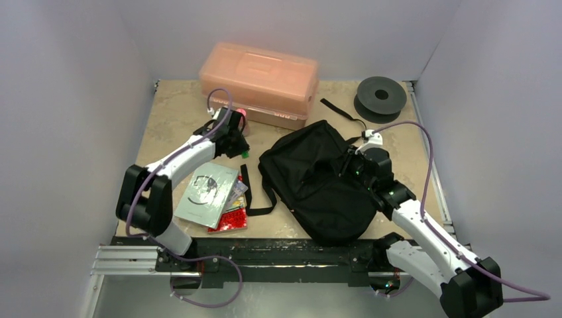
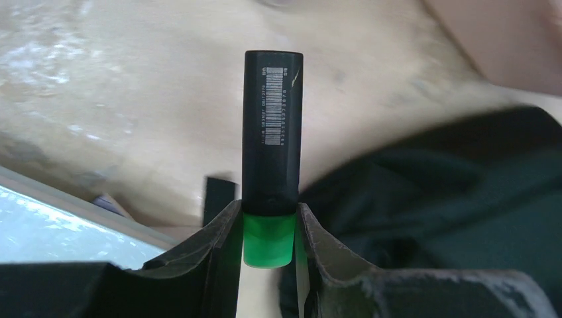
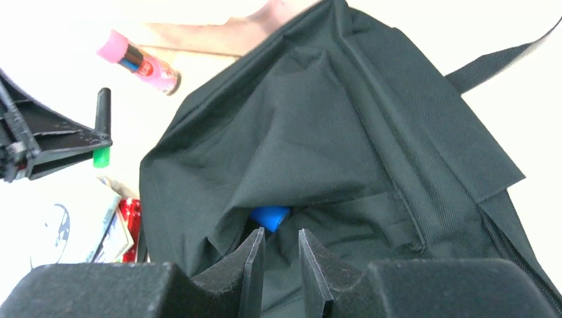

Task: Pack the student bag
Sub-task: Pick up the stationery from the center of the board, then place the stationery in the student bag.

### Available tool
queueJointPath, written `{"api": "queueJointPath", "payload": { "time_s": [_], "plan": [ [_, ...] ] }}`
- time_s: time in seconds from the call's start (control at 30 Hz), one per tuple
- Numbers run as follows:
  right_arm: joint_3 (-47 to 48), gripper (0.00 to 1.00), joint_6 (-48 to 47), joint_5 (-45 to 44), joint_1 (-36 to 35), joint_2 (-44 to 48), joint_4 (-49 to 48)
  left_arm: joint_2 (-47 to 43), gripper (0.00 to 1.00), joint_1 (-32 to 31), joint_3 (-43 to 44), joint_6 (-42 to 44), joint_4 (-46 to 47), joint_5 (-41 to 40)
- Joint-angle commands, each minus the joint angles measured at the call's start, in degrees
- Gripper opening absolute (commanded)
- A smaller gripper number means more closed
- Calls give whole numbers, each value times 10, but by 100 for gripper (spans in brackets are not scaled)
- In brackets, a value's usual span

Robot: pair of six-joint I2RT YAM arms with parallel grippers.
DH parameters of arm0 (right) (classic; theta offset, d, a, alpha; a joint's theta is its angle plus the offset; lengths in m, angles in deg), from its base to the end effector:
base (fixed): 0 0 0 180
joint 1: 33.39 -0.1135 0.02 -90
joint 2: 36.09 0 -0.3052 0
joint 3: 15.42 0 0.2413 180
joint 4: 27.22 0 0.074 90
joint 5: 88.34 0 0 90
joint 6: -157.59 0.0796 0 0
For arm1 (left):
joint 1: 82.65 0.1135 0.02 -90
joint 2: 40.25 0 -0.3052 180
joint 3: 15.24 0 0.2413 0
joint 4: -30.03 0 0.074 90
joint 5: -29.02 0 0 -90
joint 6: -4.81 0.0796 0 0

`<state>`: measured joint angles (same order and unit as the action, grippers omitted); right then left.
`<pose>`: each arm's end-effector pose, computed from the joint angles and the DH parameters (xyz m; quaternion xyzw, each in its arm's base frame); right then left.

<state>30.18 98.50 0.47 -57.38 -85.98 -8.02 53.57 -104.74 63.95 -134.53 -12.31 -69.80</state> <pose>0.1878 0.0818 0.2677 0.0561 0.8343 0.2451 0.4906 0.3354 -0.1230 0.2291 -0.2464 0.9239 -0.1056 0.2732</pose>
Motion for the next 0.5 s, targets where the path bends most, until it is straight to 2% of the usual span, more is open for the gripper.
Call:
{"api": "queueJointPath", "payload": {
  "time_s": [0.0,0.1,0.17,0.23,0.33,0.4,0.47],
  "plan": [
    [55,30,-22,-18,0,-4,8,-93,4,-44,-24,61,84,65],
    [77,36,-10,25,1,-18,5,-129,2,-77,-32,139,136,135],
    [107,43,-4,94,1,-42,9,-140,0,-104,-27,206,157,181],
    [149,49,7,185,2,-84,22,-151,0,-136,-23,263,151,171],
    [251,49,4,308,2,-159,82,-148,0,-185,-7,346,124,152],
    [269,51,16,345,7,-167,80,-145,0,-217,0,387,111,117],
    [276,59,24,335,12,-155,75,-146,0,-240,1,409,104,101]
  ]
}}
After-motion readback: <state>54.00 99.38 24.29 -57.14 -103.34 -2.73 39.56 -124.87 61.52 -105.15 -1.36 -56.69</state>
